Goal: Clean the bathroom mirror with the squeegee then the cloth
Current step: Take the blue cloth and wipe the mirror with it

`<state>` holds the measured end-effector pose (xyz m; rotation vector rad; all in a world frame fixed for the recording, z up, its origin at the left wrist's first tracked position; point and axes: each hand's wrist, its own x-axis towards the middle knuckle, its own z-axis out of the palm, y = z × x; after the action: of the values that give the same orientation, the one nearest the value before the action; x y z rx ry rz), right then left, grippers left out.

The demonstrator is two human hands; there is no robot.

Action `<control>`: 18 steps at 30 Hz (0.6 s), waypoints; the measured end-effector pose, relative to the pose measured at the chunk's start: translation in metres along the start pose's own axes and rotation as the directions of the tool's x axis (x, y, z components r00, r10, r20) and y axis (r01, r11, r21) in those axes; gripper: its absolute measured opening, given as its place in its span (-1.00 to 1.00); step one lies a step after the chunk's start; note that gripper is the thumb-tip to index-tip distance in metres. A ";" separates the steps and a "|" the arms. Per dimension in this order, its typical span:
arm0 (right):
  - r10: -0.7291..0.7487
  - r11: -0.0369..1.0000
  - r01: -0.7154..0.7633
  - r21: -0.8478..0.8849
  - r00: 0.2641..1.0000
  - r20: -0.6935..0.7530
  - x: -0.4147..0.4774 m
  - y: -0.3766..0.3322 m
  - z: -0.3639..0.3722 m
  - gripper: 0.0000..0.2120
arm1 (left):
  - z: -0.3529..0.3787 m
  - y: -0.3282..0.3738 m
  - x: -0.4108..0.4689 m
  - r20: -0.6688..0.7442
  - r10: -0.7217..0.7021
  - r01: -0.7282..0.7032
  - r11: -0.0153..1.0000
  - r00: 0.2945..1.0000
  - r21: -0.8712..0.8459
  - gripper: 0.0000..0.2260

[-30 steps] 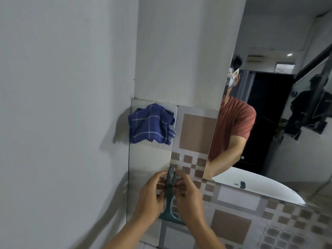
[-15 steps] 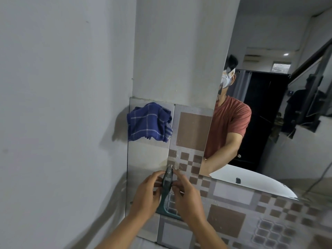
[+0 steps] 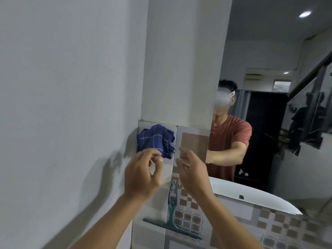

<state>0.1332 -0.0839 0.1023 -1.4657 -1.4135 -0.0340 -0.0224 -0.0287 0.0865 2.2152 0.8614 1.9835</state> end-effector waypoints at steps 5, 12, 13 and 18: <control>-0.057 0.995 0.061 -0.078 0.997 0.042 0.046 -0.041 -0.008 -0.63 | -0.007 -0.003 0.061 0.040 -0.052 0.042 0.973 0.998 0.225 -0.82; -0.011 0.970 0.046 -0.239 0.989 0.145 0.081 -0.052 0.005 -0.69 | -0.003 -0.006 0.089 0.273 -0.216 0.091 0.909 0.937 0.408 -0.70; -0.008 0.965 0.048 -0.257 0.988 0.155 0.083 -0.051 0.007 -0.77 | -0.002 -0.005 0.090 0.286 -0.245 0.114 0.907 0.926 0.405 -0.70; 0.028 0.976 0.009 -0.218 0.986 0.163 0.088 -0.058 0.004 -0.85 | 0.001 -0.003 0.092 0.257 -0.319 0.254 0.933 0.912 0.256 -0.72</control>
<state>0.1148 -0.0334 0.1928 -1.6880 -1.5758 -0.0651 -0.0205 0.0135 0.1680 2.2492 1.3231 1.4416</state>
